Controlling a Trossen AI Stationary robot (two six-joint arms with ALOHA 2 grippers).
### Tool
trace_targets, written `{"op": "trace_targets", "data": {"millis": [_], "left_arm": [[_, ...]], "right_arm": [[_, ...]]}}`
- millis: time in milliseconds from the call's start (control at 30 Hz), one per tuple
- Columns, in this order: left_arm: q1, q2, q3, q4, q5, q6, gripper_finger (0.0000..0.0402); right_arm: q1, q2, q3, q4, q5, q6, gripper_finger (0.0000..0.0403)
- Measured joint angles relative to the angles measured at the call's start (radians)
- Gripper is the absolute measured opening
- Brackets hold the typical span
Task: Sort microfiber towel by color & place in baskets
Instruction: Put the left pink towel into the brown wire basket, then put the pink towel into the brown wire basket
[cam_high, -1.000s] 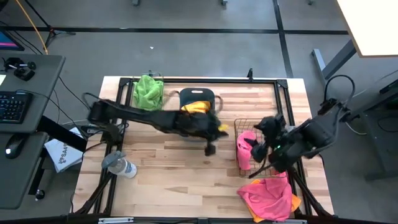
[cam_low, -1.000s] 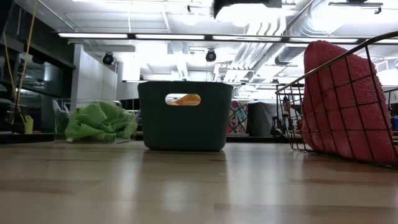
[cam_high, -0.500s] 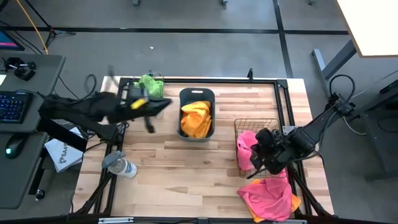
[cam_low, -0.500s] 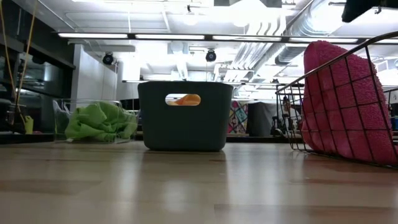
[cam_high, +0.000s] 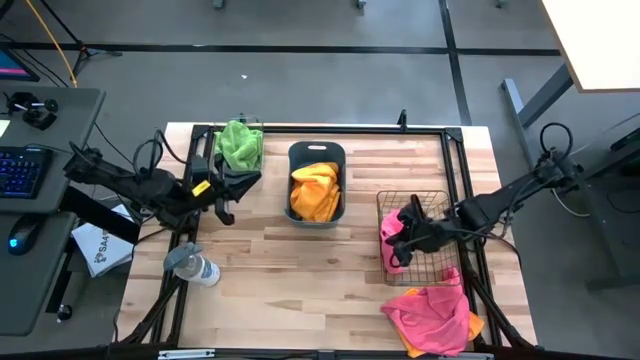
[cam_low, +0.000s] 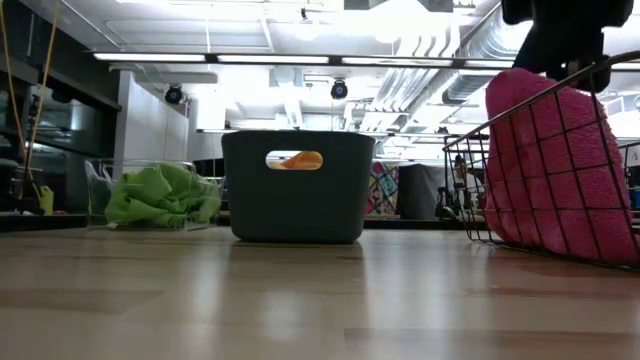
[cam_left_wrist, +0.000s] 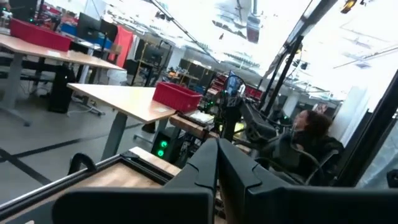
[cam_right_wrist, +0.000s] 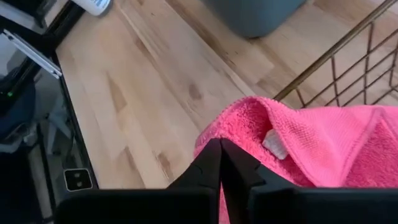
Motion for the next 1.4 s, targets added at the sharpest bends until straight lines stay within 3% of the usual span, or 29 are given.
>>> {"op": "trace_targets", "data": {"millis": [333, 800, 967, 1167, 1400], "left_arm": [[0.000, 0.006, 0.000, -0.003, -0.004, 0.006, 0.0000], [0.002, 0.006, 0.001, -0.014, -0.027, 0.025, 0.0000], [0.001, 0.006, 0.001, -0.024, -0.027, 0.024, 0.0000], [0.001, 0.006, 0.001, -0.047, -0.027, 0.024, 0.0000], [0.001, 0.006, 0.001, -0.070, -0.022, 0.024, 0.0000]], "right_arm": [[-0.036, 0.011, -0.086, -0.003, -0.077, 0.038, 0.0000], [-0.037, 0.012, -0.234, -0.052, -0.098, 0.238, 0.0000], [-0.037, 0.012, -0.263, -0.058, -0.150, 0.272, 0.0000], [-0.036, -0.009, -0.156, -0.134, -0.136, 0.218, 0.0000], [-0.034, -0.023, 0.132, -0.328, -0.108, 0.110, 0.0001]]}}
